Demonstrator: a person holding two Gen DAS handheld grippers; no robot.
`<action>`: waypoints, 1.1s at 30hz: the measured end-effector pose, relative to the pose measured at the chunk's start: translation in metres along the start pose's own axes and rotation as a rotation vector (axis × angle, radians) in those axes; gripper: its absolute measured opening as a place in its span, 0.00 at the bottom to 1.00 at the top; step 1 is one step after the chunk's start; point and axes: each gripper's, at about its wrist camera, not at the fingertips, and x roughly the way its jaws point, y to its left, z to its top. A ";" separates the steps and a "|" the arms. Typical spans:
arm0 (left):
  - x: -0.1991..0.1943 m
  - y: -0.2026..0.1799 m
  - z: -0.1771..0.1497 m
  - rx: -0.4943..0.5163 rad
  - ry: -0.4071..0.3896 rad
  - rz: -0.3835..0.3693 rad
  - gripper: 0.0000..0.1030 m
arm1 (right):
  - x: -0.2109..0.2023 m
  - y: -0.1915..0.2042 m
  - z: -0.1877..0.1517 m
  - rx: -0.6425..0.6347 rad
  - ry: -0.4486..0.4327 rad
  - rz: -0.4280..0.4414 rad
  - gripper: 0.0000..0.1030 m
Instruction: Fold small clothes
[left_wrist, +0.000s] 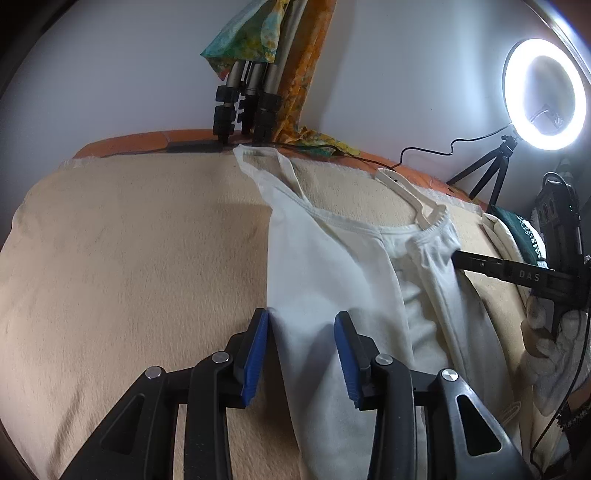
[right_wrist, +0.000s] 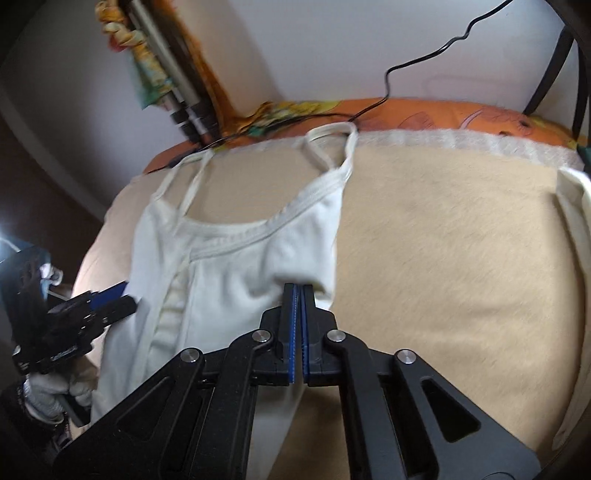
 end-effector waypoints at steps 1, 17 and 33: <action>0.002 0.002 0.004 -0.006 -0.005 0.005 0.37 | 0.000 -0.002 0.001 -0.005 0.000 0.010 0.00; 0.038 0.023 0.055 -0.017 0.014 -0.009 0.50 | -0.001 -0.019 0.024 0.043 -0.039 0.114 0.40; 0.033 0.021 0.064 -0.009 -0.032 -0.053 0.00 | -0.001 0.010 0.035 -0.052 -0.061 0.068 0.07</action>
